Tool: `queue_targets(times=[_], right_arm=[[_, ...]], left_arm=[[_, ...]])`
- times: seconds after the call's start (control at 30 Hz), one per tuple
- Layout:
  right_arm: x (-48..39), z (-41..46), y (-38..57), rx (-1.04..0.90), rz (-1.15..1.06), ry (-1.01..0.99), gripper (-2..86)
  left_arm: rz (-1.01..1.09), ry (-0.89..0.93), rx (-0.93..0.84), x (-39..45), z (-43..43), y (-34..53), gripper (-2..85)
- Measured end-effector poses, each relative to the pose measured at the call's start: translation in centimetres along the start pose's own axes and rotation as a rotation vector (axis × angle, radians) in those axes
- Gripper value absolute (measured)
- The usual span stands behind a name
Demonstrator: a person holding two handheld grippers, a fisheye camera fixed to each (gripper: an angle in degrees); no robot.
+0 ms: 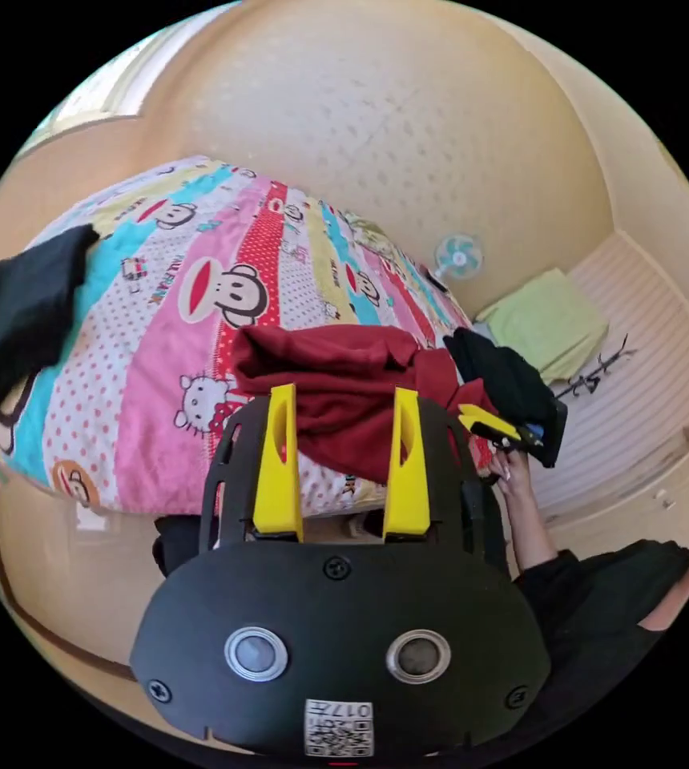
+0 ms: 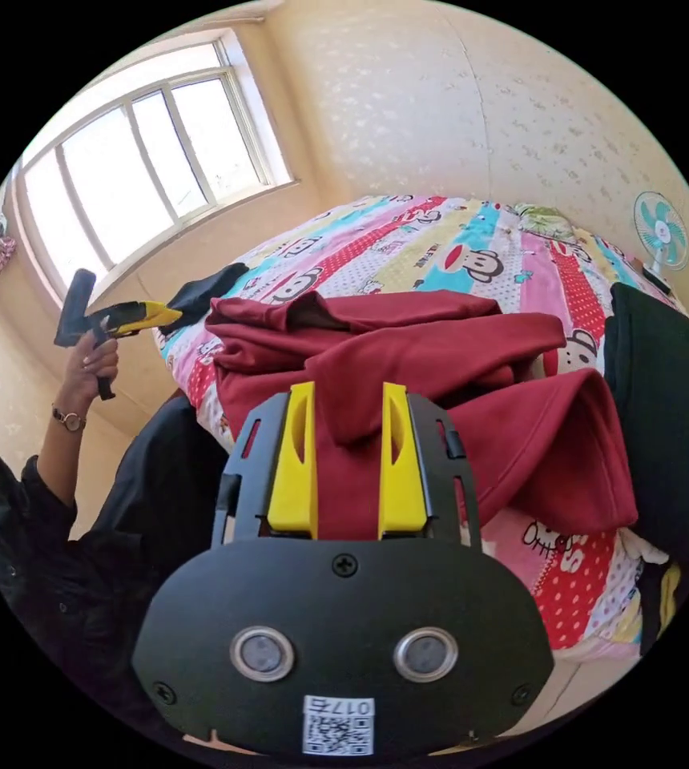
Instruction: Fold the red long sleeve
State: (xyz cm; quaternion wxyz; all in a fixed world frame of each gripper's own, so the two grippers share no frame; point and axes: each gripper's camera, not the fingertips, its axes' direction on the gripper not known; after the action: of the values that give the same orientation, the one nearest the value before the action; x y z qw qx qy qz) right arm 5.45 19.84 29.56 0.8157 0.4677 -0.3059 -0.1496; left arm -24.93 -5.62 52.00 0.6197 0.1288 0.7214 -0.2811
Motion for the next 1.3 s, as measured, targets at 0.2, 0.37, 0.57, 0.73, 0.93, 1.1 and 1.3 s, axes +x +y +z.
queue_targets(times=[0.2,0.37,0.57,0.73,0.93,1.1,1.3], right_arm=[[2.4,4.5,2.1,-0.271,0.158,0.021,3.1],[2.3,0.2,6.0,-0.169,0.224,0.007,2.2],[2.1,-7.2,7.5,-0.041,0.192,-0.047,2.1],[1.9,-20.2,8.1,0.332,0.085,-0.125,4.0],[-0.2,-28.2,4.0,0.442,-0.099,-0.11,13.5],[-7.4,-30.1,1.4,0.54,-0.247,0.097,14.6],[-12.5,-27.6,-3.7,0.451,-0.275,0.086,4.9]], left_arm=[[0.37,-0.283,-0.305,8.2,10.9,-7.3,17.1],[0.558,-0.557,-0.554,9.0,20.5,-6.4,13.0],[0.515,-0.632,-0.425,9.4,20.1,-5.5,1.6],[0.364,-0.272,0.298,15.7,2.4,-1.5,0.5],[0.533,-0.079,0.563,25.6,-6.7,3.3,0.3],[0.659,0.009,0.602,30.7,-11.1,5.8,0.3],[0.656,0.06,0.59,31.6,-14.7,8.0,0.3]])
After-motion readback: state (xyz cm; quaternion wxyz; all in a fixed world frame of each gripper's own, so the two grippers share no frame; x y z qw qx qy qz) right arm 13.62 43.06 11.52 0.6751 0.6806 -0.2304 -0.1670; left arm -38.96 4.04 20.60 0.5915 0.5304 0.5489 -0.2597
